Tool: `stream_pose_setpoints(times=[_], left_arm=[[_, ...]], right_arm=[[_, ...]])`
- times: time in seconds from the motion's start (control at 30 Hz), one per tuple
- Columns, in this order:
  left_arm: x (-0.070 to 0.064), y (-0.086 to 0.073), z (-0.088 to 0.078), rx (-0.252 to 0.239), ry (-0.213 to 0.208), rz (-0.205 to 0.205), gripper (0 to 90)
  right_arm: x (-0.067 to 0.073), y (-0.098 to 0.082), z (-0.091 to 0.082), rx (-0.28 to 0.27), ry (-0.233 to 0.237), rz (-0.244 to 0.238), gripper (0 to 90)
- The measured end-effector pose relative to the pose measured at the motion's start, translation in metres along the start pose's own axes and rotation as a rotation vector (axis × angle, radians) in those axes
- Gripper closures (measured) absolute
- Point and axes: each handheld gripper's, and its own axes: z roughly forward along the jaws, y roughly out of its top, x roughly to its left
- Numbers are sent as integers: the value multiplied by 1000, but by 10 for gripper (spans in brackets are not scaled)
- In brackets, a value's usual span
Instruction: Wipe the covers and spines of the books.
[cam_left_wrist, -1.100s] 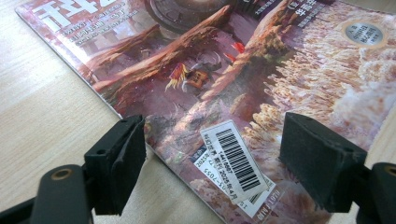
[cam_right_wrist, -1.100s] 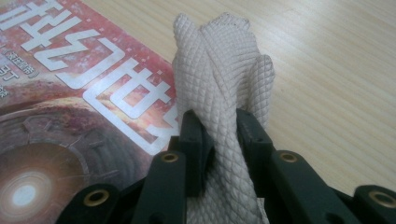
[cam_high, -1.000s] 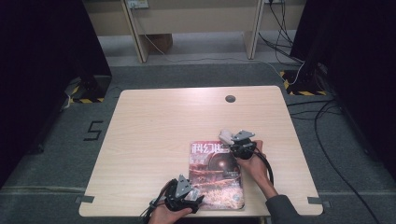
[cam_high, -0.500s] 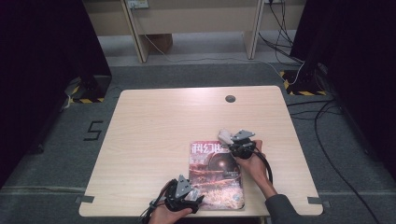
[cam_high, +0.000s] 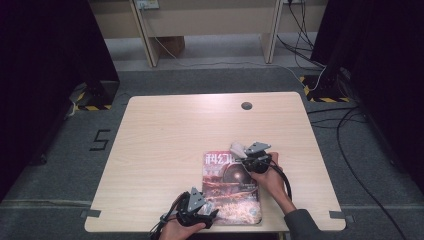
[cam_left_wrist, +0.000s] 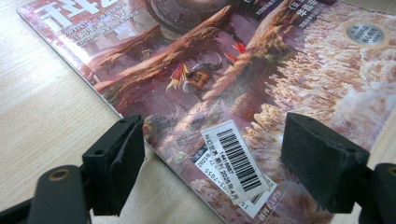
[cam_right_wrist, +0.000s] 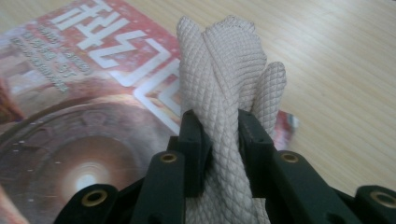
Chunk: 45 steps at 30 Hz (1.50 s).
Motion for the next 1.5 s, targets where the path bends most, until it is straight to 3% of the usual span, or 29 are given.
stream_pose_setpoints(times=[0.1, 0.23, 0.3, 0.5, 0.9, 1.5], left_arm=[[0, 0, 0, -2, 1, 3, 209], [-1, -1, 0, -4, 4, -1, 209], [-1, -1, 0, -6, 6, -2, 210], [-1, -1, 0, -9, 4, -6, 211], [-1, -1, 0, -7, 3, -6, 210], [-1, -1, 0, -6, 6, 3, 210]], right_arm=[[-5, 0, 2, -8, -9, 14, 725], [-15, 0, 3, -6, -67, 25, 725], [-22, -4, 2, -8, -71, 69, 725], [-20, -2, 2, -2, -85, 49, 731], [-10, -1, 1, -1, -41, 28, 735], [-8, -2, 1, -2, -29, 36, 735]])
